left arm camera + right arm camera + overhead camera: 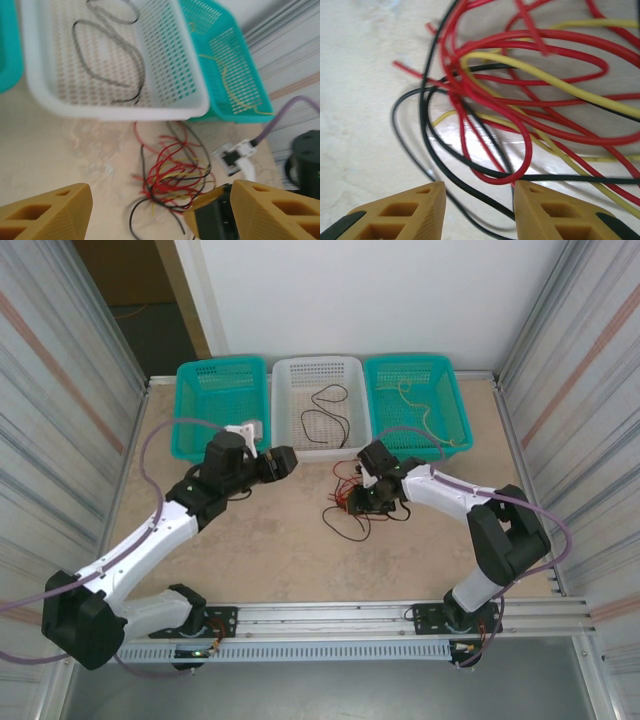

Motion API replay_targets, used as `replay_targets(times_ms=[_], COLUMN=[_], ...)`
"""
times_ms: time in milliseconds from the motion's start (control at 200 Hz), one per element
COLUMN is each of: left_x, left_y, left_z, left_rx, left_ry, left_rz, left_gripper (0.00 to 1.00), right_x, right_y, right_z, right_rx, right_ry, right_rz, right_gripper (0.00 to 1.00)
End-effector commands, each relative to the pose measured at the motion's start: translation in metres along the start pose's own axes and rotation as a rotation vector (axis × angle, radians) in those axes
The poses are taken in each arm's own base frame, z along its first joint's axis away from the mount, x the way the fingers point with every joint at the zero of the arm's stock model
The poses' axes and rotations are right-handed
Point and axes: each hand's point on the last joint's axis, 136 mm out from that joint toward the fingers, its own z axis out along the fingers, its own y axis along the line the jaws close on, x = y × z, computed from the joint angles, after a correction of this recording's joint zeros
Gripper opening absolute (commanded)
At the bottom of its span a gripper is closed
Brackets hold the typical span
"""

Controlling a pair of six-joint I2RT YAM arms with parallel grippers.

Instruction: Untangle the cables

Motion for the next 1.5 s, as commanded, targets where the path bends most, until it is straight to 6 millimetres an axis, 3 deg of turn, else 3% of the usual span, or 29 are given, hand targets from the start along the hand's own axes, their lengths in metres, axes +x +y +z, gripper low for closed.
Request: replay_targets(times_ms=[0, 115, 271, 431, 631, 706, 782, 997, 1087, 1232, 1353, 1418, 1493], left_x=[0.005, 0.018, 0.030, 0.038, 0.051, 0.057, 0.062, 0.080, 0.084, 0.093, 0.097, 0.100, 0.108], left_y=[0.010, 0.019, 0.016, 0.004, -0.017, -0.025, -0.032, -0.028, -0.019, 0.001, 0.027, 0.035, 0.043], left_z=[-0.003, 0.001, 0.002, 0.004, 0.019, 0.025, 0.030, 0.045, 0.050, 0.055, 0.050, 0.044, 0.033], left_rx=[-0.037, -0.057, -0.046, -0.015, 0.003, 0.005, 0.006, -0.020, -0.053, -0.150, -0.291, -0.317, -0.345], left_ry=[-0.008, 0.021, 0.043, 0.064, 0.120, 0.139, 0.158, 0.211, 0.221, 0.248, 0.260, 0.264, 0.278], left_rz=[-0.046, -0.076, -0.074, -0.025, 0.055, 0.088, 0.112, 0.140, 0.145, 0.138, 0.101, 0.069, 0.018], left_gripper=[0.71, 0.68, 0.68, 0.68, 0.68, 0.69, 0.70, 0.75, 0.76, 0.74, 0.65, 0.62, 0.62], right_x=[-0.009, -0.024, -0.033, -0.019, -0.009, -0.003, 0.002, 0.032, 0.046, 0.037, 0.018, 0.011, 0.007], right_y=[0.039, 0.024, -0.031, -0.069, -0.088, -0.084, -0.070, 0.010, 0.031, 0.023, 0.014, 0.016, 0.023], right_z=[-0.013, -0.031, -0.047, -0.040, -0.016, -0.002, 0.007, 0.017, 0.010, -0.012, -0.029, -0.034, -0.039], right_rx=[-0.120, -0.006, 0.188, 0.224, 0.228, 0.212, 0.172, 0.007, -0.022, 0.066, 0.108, 0.107, 0.094], right_ry=[-0.001, -0.078, -0.117, -0.075, -0.015, 0.019, 0.038, 0.088, 0.106, 0.055, 0.007, -0.009, -0.025], right_rz=[-0.052, -0.056, 0.028, 0.114, 0.173, 0.170, 0.138, -0.059, -0.140, -0.161, -0.130, -0.123, -0.125], right_gripper=[0.44, 0.49, 0.50, 0.48, 0.43, 0.39, 0.25, 0.08, 0.04, 0.06, 0.17, 0.27, 0.32])
